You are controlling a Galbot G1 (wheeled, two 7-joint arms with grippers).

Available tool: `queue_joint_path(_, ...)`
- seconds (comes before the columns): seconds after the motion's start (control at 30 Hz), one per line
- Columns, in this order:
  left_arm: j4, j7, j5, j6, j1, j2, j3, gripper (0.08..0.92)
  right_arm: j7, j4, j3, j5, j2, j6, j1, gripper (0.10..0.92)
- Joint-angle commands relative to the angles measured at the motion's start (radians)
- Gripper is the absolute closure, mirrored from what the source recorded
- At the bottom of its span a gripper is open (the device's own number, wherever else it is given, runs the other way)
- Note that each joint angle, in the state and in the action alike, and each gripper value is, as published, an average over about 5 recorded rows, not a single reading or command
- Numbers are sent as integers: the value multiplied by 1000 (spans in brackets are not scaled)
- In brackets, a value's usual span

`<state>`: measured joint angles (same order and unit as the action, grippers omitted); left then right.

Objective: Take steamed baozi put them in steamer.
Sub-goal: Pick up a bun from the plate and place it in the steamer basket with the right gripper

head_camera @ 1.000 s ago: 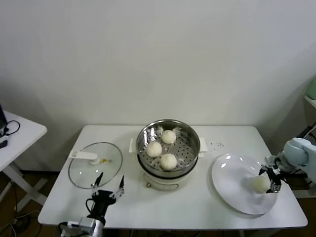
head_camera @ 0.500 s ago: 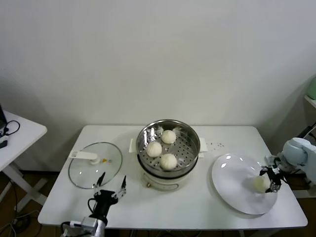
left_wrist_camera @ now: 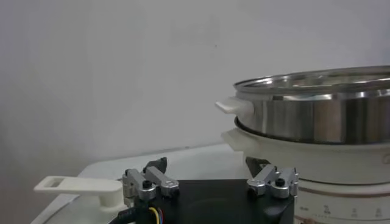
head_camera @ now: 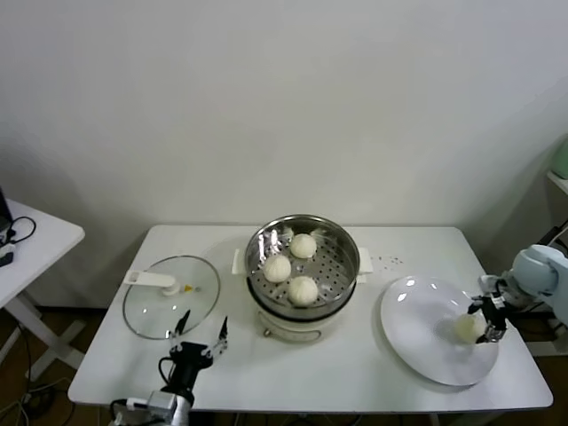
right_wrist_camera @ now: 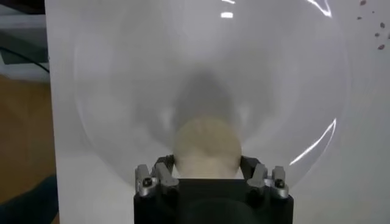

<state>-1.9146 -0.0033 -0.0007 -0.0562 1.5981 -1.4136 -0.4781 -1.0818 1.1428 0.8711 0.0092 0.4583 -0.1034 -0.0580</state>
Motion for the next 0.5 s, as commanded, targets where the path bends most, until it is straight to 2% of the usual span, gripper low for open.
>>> queue_joint_path(0.03,-3,1,1,-2,-4,0,2,177,-14,13,102,202,3,-54,192,321)
queue_joint_path(0.27,-9,5,0,-6,-6,1,3,177,-15,46,387,441,56,-105,565,321)
queue_joint_path(0.5,-23,11,-5,-6,-3,-1,11,177,-11,51,657,672,223,-128,899,321)
